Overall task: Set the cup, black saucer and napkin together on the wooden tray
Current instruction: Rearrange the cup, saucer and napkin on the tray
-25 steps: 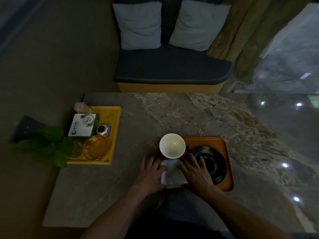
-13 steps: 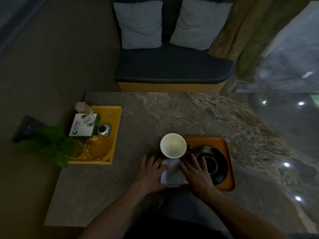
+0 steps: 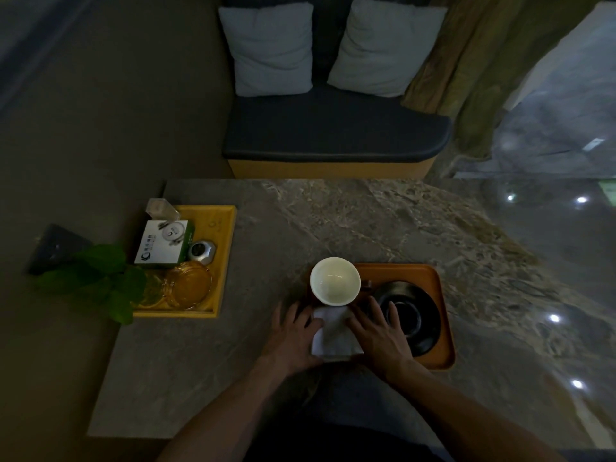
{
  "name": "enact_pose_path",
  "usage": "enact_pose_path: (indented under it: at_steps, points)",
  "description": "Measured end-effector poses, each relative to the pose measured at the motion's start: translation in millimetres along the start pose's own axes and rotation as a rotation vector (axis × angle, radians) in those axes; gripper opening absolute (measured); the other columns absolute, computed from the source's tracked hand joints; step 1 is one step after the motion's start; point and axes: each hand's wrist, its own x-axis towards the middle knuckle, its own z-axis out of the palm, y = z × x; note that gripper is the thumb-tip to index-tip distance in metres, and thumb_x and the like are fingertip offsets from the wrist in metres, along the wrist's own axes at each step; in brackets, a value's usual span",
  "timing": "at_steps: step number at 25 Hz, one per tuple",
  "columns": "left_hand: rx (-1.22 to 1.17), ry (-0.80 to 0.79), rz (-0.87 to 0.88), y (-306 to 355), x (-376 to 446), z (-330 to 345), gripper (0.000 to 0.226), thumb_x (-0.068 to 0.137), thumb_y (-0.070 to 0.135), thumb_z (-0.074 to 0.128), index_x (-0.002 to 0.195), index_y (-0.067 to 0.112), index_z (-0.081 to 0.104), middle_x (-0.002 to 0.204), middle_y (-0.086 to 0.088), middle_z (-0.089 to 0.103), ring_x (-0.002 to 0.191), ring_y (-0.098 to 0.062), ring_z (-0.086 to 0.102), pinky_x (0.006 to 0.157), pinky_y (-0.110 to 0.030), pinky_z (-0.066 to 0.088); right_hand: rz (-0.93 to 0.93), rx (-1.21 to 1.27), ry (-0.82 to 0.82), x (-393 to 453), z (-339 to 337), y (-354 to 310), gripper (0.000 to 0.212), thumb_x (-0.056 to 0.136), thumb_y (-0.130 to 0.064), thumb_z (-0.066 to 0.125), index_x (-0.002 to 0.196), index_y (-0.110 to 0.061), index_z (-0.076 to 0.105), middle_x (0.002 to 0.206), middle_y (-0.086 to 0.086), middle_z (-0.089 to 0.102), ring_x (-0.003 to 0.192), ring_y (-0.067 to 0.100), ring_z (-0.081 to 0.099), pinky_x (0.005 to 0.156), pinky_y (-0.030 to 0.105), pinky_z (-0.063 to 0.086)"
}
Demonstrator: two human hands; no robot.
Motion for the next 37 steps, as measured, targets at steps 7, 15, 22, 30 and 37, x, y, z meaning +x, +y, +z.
enact_pose_path:
  at_steps: [7,15,22,30,37]
  points:
    - [-0.031,-0.009,-0.019,0,-1,0,0.083,0.081,0.07,0.053,0.15,0.033,0.026,0.163,0.0,0.018,0.15,-0.031,0.008,0.119,-0.06,0.0,0.018,0.005,-0.009,-3,1,-1,0.077,0.087,-0.047,0.059,0.15,-0.031,0.017,0.163,0.001,0.011,0.148,0.035,-0.004,0.113,0.066,-0.001]
    - [-0.017,-0.026,-0.006,-3,-1,1,0.081,0.08,0.069,0.057,0.149,0.036,0.028,0.163,0.001,0.017,0.15,-0.03,0.006,0.119,-0.062,-0.001,0.004,0.038,-0.033,-6,0,4,0.076,0.085,-0.058,0.057,0.148,-0.035,0.021,0.163,-0.002,0.009,0.147,0.036,-0.006,0.113,0.065,-0.004]
    - [0.001,-0.026,-0.005,-1,-2,0,0.08,0.082,0.067,0.057,0.149,0.036,0.028,0.163,0.002,0.018,0.15,-0.029,0.007,0.119,-0.062,-0.001,-0.001,0.036,-0.068,-8,0,7,0.078,0.085,-0.061,0.055,0.149,-0.038,0.016,0.163,-0.003,0.007,0.147,0.036,-0.009,0.113,0.066,-0.005]
    - [-0.022,-0.042,-0.023,1,-5,-1,0.079,0.082,0.063,0.059,0.149,0.036,0.027,0.163,0.001,0.016,0.15,-0.031,0.007,0.119,-0.062,-0.002,0.01,0.059,-0.087,-10,-2,6,0.077,0.085,-0.06,0.055,0.149,-0.039,0.016,0.163,-0.005,0.004,0.147,0.036,-0.012,0.112,0.067,-0.005]
    - [0.011,-0.008,0.005,-3,-14,3,0.074,0.087,0.058,0.058,0.151,0.037,0.025,0.165,0.002,0.011,0.151,-0.031,0.003,0.119,-0.062,-0.004,0.021,0.034,-0.078,-11,-8,0,0.08,0.086,-0.053,0.059,0.149,-0.038,0.013,0.163,-0.003,0.007,0.147,0.036,-0.011,0.113,0.065,-0.005]
